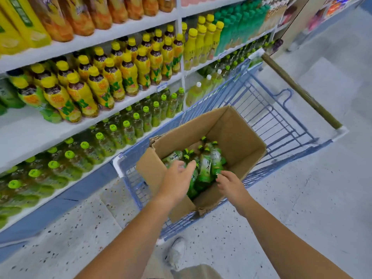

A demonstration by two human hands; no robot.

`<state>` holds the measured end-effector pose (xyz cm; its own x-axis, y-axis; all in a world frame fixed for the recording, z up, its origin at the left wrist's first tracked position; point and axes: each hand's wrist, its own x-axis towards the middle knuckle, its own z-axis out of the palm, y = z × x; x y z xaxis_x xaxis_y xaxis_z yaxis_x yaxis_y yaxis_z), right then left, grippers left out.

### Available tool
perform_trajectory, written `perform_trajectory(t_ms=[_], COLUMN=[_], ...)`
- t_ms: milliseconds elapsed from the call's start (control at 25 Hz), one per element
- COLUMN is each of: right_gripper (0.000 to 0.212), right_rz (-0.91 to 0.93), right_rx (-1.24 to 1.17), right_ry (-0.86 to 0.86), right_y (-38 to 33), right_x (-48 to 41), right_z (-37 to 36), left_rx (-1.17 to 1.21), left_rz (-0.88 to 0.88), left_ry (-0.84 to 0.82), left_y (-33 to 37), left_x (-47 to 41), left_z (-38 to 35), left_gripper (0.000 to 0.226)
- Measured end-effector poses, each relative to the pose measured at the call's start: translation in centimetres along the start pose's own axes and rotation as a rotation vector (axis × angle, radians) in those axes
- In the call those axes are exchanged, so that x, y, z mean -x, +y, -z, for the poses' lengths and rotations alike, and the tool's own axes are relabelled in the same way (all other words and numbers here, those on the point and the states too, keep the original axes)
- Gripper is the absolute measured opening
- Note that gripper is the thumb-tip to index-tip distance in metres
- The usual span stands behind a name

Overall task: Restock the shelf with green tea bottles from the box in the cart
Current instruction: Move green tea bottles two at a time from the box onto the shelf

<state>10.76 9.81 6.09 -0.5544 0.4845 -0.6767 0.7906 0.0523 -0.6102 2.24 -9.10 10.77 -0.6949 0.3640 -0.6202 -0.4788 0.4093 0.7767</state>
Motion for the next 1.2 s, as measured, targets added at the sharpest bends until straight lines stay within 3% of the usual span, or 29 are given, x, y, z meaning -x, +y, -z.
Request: perform_trajectory(t_ms=[80, 160, 360, 680, 960, 1200], right_gripper=[0.07, 0.048, 0.048, 0.05, 0.041, 0.06], right_rz=[-0.01, -0.004, 0.001, -0.098, -0.178, -0.232], right_rx=[0.067, 0.136, 0.226, 0.439, 0.626, 0.63], right_ry=[0.007, 0.049, 0.126, 0.092, -0.023, -0.162], right_y=[-1.0, -2.3, -3.1, 0.2, 3.6, 6.0], right_x=[-1.2, -2.3, -7.9, -21.3, -31.8, -36.1], right_z=[0.8, 1.6, 2.7, 3.6, 2.0, 3.1], left_rx=[-0.067, -0.162, -0.335, -0.617, -0.62, -0.901], left_rz=[0.039, 0.081, 0.147, 0.25, 0.288, 0.269], left_ry=[0.02, 0.001, -0.101, -0.263, -0.194, -0.218], left_y=[0.3, 0.5, 0.8, -3.8, -9.1, -9.4], left_x=[-2.4, -5.3, -13.1, -25.9, -31.9, -33.6], left_z=[-1.0, -1.8, -3.4, -9.4, -15.1, -17.7], left_gripper=[0.067, 0.073, 0.098, 0.076, 0.058, 0.056])
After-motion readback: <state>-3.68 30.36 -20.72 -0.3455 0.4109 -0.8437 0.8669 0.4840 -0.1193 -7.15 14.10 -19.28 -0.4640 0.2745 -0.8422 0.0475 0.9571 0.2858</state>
